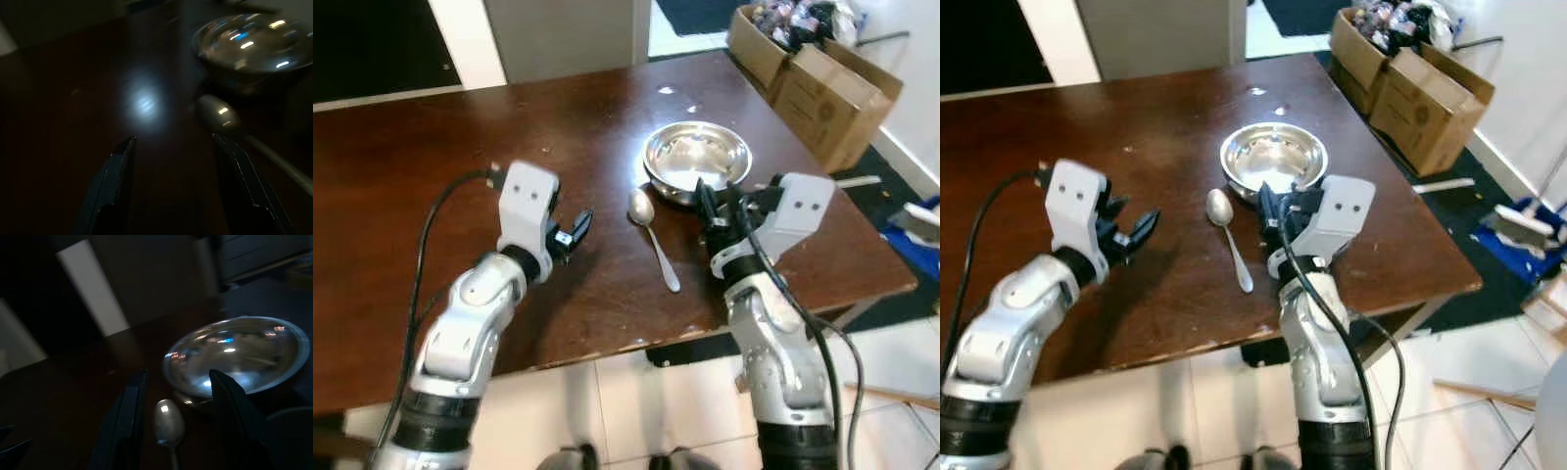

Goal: Setting the table

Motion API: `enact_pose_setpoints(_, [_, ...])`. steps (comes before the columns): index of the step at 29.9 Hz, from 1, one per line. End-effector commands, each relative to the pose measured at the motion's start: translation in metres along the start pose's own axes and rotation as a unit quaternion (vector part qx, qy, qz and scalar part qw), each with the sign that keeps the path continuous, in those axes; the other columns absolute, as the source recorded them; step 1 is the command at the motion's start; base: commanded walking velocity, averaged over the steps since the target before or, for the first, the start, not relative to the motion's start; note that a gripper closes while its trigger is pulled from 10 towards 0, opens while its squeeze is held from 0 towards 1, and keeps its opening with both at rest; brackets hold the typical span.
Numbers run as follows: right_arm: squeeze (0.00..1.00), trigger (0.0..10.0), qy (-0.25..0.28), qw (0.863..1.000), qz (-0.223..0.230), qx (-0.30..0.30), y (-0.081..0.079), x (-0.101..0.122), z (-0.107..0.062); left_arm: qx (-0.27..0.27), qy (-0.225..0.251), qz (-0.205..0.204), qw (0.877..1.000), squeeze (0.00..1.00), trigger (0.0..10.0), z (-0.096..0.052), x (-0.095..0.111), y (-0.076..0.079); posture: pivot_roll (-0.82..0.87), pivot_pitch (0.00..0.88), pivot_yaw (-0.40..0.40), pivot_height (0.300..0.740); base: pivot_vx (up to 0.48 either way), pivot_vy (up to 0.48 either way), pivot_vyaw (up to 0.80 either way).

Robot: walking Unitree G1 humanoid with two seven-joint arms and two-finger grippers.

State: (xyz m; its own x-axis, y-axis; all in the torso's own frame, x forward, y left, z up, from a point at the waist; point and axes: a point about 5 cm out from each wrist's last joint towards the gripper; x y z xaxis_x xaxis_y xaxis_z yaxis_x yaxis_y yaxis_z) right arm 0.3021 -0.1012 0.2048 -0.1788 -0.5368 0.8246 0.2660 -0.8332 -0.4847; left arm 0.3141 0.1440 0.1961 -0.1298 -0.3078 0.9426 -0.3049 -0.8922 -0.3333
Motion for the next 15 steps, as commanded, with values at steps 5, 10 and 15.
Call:
enact_pose_setpoints(5, [0.00, 10.0, -0.008, 1.000, 0.015, -0.005, 0.0025, -0.0025, -0.0023, -0.006, -0.016, -0.001, 1.000, 0.00, 10.0, -0.0004, -0.0062, 0.0047, -0.09, 0.109, 0.089, 0.740, 0.000, 0.000, 0.00])
enact_pose_setpoints(10, [0.00, 10.0, -0.007, 1.000, 0.019, 0.000, 0.0013, -0.0019, -0.0029, -0.004, -0.021, -0.001, 1.000, 0.00, 10.0, 0.0001, -0.0070, 0.0049, -0.09, 0.111, 0.090, 0.740, 0.000, 0.000, 0.00])
enact_pose_setpoints(15, [0.00, 10.0, -0.010, 1.000, 0.018, 0.001, 0.0007, -0.0022, -0.0036, 0.001, -0.021, -0.009, 1.000, 0.00, 10.0, -0.0002, -0.0082, 0.0021, -0.09, 0.115, 0.089, 0.740, 0.000, 0.164, 0.00])
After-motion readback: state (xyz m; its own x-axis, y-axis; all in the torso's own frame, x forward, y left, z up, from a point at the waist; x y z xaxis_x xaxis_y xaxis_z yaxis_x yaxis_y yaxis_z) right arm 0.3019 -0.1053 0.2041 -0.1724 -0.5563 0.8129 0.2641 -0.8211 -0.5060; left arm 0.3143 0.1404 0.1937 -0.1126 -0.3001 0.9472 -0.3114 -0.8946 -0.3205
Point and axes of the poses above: a point about 5 cm out from each wrist's last joint towards the gripper, its own z axis pointing out of the wrist towards the gripper, its own x axis along the axis of the wrist's last joint, y = z × x, and after that the axes turned 12 degrees about z, right-handed
